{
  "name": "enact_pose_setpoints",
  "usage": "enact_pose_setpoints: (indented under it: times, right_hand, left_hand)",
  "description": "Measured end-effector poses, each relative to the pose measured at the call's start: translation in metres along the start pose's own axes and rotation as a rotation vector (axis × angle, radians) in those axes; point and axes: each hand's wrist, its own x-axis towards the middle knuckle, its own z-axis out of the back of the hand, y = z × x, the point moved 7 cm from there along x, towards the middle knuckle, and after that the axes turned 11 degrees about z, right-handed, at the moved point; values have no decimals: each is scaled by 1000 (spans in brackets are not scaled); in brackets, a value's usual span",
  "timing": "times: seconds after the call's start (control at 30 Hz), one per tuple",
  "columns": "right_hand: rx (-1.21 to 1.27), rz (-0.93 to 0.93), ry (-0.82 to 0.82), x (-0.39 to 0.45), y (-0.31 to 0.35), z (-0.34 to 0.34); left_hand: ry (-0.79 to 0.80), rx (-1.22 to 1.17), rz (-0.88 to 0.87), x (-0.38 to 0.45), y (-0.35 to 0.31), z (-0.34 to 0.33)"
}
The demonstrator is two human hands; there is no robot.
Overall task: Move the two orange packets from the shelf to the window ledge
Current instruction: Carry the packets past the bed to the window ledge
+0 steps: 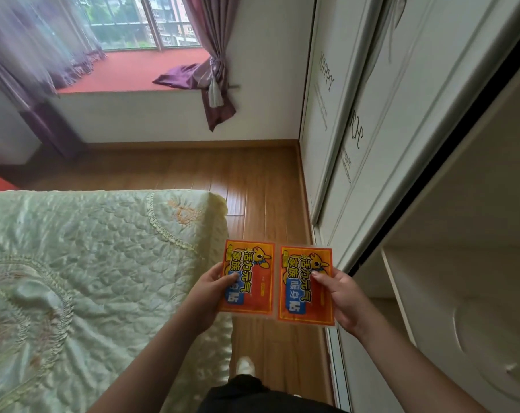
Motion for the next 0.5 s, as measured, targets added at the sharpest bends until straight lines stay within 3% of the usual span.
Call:
enact_pose_setpoints:
  times: [0.23, 0.5]
  right_hand:
    - [-47, -30, 10, 93, 24, -32]
    - [-43, 10, 27, 205, 73, -99]
  left_hand:
    - [-11, -13, 11, 77, -53, 19]
    - [19, 23, 8, 160, -165, 51]
